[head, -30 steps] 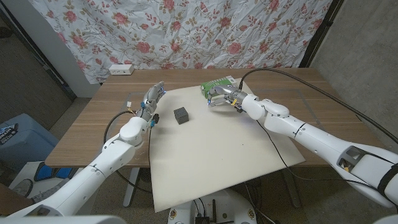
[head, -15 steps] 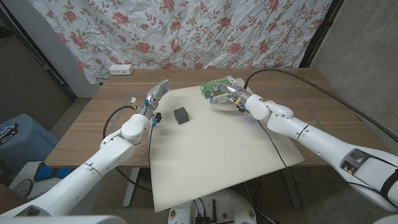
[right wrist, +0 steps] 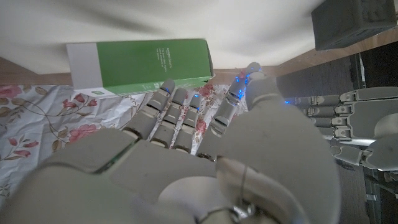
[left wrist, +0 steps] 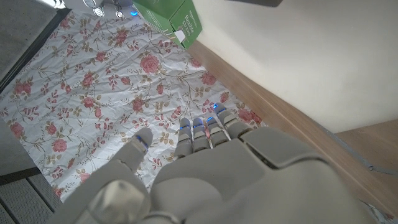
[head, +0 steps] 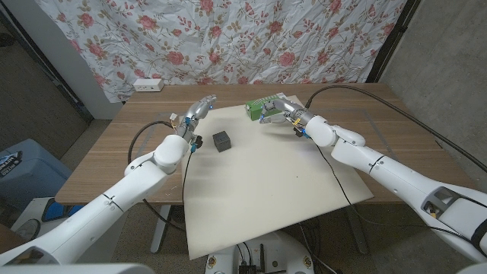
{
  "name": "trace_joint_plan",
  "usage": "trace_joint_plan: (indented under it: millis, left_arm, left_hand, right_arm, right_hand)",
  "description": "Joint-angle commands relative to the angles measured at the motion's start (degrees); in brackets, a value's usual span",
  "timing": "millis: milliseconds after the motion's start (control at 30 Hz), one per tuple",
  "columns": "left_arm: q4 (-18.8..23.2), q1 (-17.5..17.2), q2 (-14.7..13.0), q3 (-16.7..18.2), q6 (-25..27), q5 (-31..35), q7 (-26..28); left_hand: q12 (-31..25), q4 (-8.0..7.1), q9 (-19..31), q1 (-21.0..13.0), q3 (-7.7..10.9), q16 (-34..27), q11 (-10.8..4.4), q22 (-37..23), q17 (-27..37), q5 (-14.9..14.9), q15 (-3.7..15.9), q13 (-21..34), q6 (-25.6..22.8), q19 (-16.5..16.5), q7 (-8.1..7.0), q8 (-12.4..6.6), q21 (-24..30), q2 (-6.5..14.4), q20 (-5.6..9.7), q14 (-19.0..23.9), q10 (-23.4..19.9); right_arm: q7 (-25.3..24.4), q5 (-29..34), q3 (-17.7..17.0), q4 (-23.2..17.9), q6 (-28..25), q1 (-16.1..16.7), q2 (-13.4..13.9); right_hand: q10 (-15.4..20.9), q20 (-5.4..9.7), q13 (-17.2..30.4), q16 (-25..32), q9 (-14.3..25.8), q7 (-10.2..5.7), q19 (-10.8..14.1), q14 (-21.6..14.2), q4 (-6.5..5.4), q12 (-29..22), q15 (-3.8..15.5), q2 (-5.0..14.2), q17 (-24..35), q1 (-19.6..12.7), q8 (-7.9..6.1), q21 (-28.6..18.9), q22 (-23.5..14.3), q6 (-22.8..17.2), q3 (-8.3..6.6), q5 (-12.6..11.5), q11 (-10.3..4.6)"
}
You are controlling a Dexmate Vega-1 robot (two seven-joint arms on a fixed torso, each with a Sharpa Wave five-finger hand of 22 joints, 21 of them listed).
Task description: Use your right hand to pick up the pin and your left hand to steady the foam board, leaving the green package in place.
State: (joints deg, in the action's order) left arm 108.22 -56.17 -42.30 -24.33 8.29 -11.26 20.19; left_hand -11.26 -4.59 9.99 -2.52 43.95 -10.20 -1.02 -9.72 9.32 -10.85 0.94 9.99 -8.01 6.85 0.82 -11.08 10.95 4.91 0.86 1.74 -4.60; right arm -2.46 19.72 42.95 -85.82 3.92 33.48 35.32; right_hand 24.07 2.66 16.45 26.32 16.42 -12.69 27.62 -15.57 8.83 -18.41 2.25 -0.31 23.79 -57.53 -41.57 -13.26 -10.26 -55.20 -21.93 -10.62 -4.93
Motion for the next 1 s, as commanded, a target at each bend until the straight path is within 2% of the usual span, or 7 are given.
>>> trace_joint_plan:
  millis: [33, 133, 300, 633, 1000]
  left_arm:
    - [5.49, 2.18, -1.09, -3.81, 7.88, 7.98, 0.54]
    - [6.63, 2.74, -1.21, -4.9, 10.16, 9.96, 0.35]
    - [7.66, 3.54, -1.56, -6.25, 12.11, 12.71, -0.48]
    - [9.75, 5.21, -0.44, -10.0, 17.29, 18.14, -1.59]
    - [9.29, 6.29, 1.41, -14.19, 19.18, 24.4, -1.54]
  left_hand:
    - [-0.28, 0.66, 0.14, -0.63, 0.21, -0.05, -0.28, -0.09, 0.16, 0.14, 0.05, 0.1, -0.66, -0.15, 0.06, -0.39, -0.19, 4.79, 0.77, 0.48, -0.69]
    - [-0.19, 0.86, 0.14, -0.7, 0.17, -0.04, -0.33, -0.08, 0.2, 0.21, 0.13, 0.09, -0.58, -0.44, -0.01, -0.24, -0.28, 4.69, 0.95, 0.52, -0.62]
    - [-0.2, 0.18, 0.14, 0.01, -0.35, -0.22, -0.37, -0.09, 0.54, 0.37, 0.18, 0.09, -0.52, -0.57, -0.07, -0.07, -0.27, 4.34, 1.21, 0.59, -0.86]
    - [0.11, -1.35, 0.12, 1.25, -1.06, -0.33, -0.43, -0.09, 0.86, 0.41, 0.08, 0.05, -0.09, -1.87, 0.08, 0.33, -0.56, 4.26, 1.68, 0.54, -0.55]
    - [0.24, -2.41, 0.1, 1.91, -1.51, -0.32, -0.49, -0.09, 0.95, 0.36, -0.06, 0.02, 0.52, -2.43, 0.12, 0.63, -0.57, 4.23, 2.18, 0.43, -0.45]
  right_arm:
    - [-0.82, -4.37, -2.27, -0.42, 0.55, 1.38, 0.75]
    - [-0.45, -5.94, -2.92, -0.37, 0.94, 1.65, 0.97]
    - [-0.76, -7.65, -3.91, -0.88, 1.46, 2.51, 1.46]
    - [-1.28, -9.16, -5.2, -1.17, 3.25, 3.71, 2.81]
    - [-1.33, -11.46, -7.03, -1.67, 5.3, 5.48, 4.34]
  right_hand:
    - [0.18, 0.11, 0.14, 0.33, -0.07, -0.36, 0.1, 0.16, -0.15, -0.02, 6.13, 0.35, 0.16, -0.04, 0.11, 0.32, -0.17, -0.9, -0.14, -0.51, 0.08]
    - [0.37, 0.1, 0.12, 0.29, -0.17, -0.36, 0.09, 0.21, -0.14, -0.06, 6.06, 0.37, 0.14, 0.03, 0.22, 0.34, -0.16, -0.99, -0.11, -0.54, 0.08]
    - [0.22, 0.12, 0.08, 0.25, -0.36, -0.37, 0.09, 0.21, -0.11, 0.06, 6.08, 0.42, 0.12, 0.12, 0.42, 0.37, -0.15, -1.1, -0.07, -0.6, 0.02]
    - [0.31, 0.18, 0.01, 0.17, -0.67, -0.37, 0.1, 0.26, -0.05, 0.14, 6.01, 0.48, 0.07, 0.25, 0.77, 0.41, -0.14, -1.27, 0.01, -0.67, 0.11]
    - [0.48, 0.15, -0.06, 0.14, -0.97, -0.37, 0.13, 0.21, 0.0, 0.19, 6.02, 0.56, 0.04, 0.35, 1.14, 0.44, -0.14, -1.4, 0.09, -0.77, 0.19]
